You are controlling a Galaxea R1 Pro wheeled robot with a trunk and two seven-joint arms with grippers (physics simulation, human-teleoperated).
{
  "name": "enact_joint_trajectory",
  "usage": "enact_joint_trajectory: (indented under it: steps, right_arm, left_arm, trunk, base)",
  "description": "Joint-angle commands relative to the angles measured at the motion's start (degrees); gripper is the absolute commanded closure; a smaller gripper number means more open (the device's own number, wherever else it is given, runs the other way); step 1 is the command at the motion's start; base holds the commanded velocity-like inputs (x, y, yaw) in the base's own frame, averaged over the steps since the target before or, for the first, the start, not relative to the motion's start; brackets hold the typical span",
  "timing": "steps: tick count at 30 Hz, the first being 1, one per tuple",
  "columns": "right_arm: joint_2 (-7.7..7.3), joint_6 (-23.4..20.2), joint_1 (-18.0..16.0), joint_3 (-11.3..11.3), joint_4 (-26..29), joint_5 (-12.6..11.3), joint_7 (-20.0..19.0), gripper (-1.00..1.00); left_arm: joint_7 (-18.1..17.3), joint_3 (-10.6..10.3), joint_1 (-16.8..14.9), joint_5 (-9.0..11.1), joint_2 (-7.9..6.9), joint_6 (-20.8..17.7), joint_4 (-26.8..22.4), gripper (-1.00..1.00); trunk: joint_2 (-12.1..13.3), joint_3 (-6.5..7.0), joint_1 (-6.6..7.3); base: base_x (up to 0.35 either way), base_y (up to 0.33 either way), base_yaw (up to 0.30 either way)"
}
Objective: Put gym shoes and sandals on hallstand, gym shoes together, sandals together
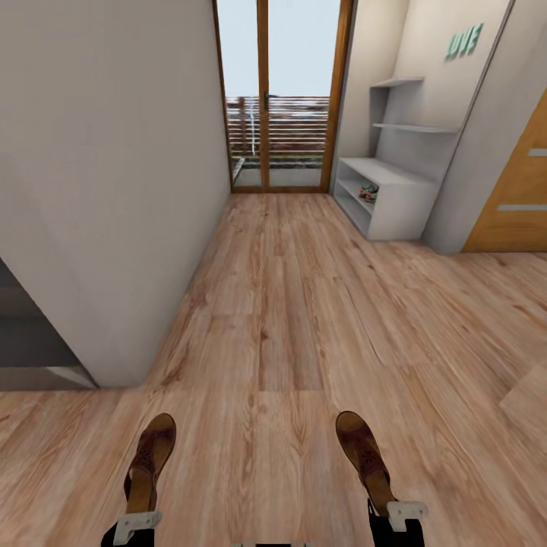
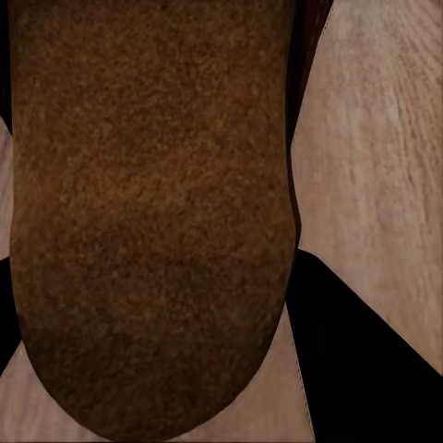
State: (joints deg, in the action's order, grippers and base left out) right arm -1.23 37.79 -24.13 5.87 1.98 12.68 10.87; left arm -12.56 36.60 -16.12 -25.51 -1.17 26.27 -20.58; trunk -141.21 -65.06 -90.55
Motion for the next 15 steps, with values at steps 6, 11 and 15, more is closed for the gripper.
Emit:
enact_joint_trajectory:
  steps: [6,11,15]
  right_arm:
    - [0.01,0.16,-0.04,0.43,-0.05,0.57,0.06,1.00]
    - [0.00,0.18,-0.04,0.44,-0.05,0.59,0.05,1.00]
    - [0.00,0.15,-0.04,0.45,-0.05,0.59,0.07,1.00]
  left_arm:
    - [-0.45,0.49,-0.06,-0.17,0.03,0.18,0.01,1.00]
    - [-0.45,0.49,-0.06,-0.17,0.03,0.18,0.01,1.00]
    - [-0.45,0.49,-0.06,-0.17,0.03,0.18,0.01,1.00]
  trunk:
    - [-0.02,-0.04,-0.02]
    - [-0.02,-0.04,-0.02]
    - [-0.02,-0.04,-0.02]
  base:
    - [0.338,0.000,0.000]
    - [0.338,0.000,0.000]
    - [0.338,0.000,0.000]
